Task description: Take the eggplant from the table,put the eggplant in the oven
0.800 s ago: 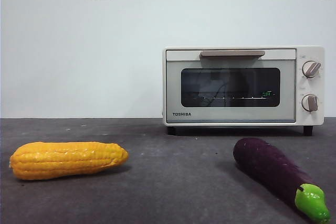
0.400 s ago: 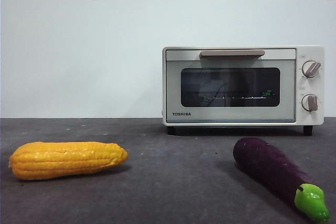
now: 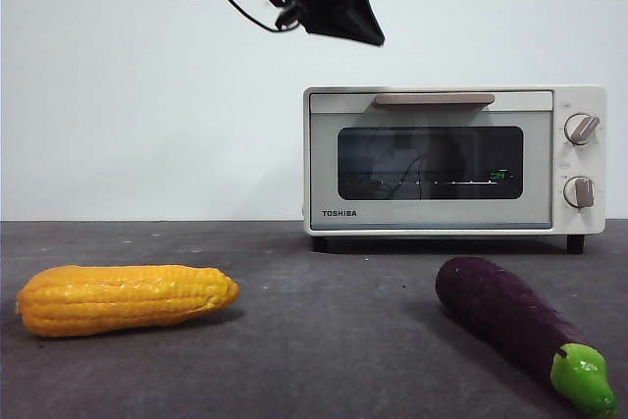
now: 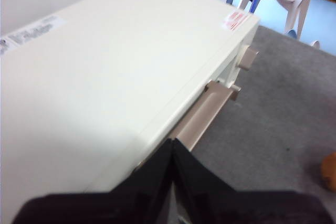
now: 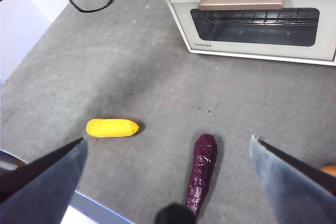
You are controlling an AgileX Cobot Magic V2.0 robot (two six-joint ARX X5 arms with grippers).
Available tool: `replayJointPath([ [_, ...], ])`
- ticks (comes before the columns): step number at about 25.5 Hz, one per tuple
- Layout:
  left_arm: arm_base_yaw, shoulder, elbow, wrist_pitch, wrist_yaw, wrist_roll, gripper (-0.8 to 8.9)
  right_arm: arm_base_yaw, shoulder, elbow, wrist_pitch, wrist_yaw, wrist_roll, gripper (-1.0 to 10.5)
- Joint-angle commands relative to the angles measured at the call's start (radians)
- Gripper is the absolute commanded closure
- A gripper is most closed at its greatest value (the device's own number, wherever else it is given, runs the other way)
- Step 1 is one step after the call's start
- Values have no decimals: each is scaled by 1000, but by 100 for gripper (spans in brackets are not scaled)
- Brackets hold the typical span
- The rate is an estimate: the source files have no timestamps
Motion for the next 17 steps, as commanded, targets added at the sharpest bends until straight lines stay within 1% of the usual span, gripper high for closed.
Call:
replayJointPath([
  [1,-12,43,17,14,-10,20,819,1,15,3,5,-3,-15,380],
  [7,-32,74,22,49,-36,42,819,1,42,3,-6,-3,-15,380],
  [10,-42,76,22,74,-80,58,819,1,49,3,-23,-4,-16,381],
  [12,-50,79,22,89,-106,87,820,1,52,3,-26,-7,-15,381],
  [17,-60,92,22,107,-128,111,820,1,52,3,-23,-40,-15,380],
])
